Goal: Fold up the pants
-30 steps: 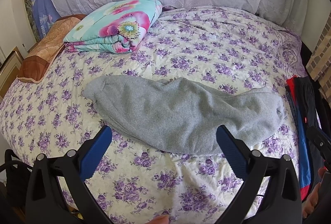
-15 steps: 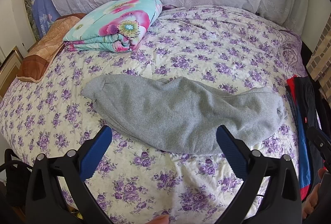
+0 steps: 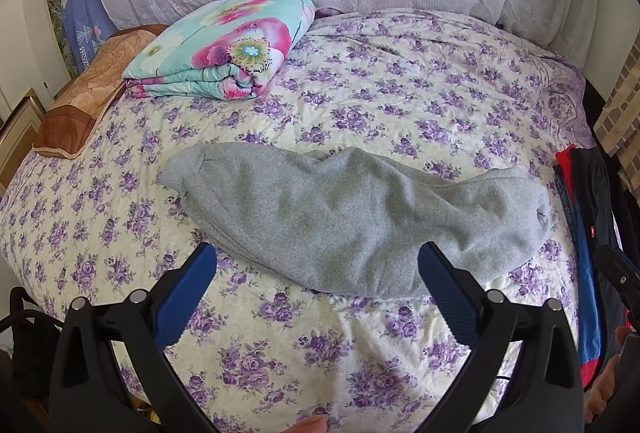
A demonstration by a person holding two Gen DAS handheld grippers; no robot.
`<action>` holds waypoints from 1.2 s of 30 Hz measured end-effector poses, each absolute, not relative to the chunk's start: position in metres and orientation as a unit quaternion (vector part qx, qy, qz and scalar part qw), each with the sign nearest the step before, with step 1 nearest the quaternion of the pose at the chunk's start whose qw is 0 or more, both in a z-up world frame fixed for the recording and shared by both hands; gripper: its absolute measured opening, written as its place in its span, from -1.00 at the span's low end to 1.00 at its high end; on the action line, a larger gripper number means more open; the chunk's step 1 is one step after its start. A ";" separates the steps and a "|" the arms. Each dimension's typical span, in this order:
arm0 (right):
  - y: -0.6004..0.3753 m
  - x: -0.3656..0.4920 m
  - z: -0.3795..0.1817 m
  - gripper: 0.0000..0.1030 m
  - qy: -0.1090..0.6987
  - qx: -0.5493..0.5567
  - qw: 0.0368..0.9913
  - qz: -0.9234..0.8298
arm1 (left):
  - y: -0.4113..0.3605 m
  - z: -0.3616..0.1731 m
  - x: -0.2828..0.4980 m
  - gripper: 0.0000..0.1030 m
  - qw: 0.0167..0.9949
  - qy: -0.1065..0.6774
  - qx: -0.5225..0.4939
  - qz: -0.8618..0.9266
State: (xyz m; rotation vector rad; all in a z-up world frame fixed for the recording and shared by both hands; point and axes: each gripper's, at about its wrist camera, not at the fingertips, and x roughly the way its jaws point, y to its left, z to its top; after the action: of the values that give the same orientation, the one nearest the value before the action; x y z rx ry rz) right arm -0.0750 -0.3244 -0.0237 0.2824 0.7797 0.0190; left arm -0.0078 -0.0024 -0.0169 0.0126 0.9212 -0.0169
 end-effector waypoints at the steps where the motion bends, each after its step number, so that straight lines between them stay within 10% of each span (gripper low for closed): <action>1: -0.325 -0.075 -0.024 0.93 0.379 0.137 0.915 0.009 | -0.003 -0.018 -0.008 0.91 0.896 0.445 0.006 -0.008; 19: -0.326 -0.071 -0.029 0.93 0.379 0.145 0.914 0.010 | 0.001 -0.040 -0.013 0.91 0.888 0.459 -0.007 -0.014; 36: -0.330 -0.075 -0.039 0.93 0.370 0.229 0.898 0.065 | 0.070 -0.055 -0.004 0.91 0.842 0.477 -0.235 -0.090</action>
State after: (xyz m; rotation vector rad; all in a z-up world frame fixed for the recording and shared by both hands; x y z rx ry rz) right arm -0.0754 -0.3304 -0.0386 0.4742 0.7652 0.1351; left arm -0.0044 0.0701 -0.0552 -0.4966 1.0075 -0.1902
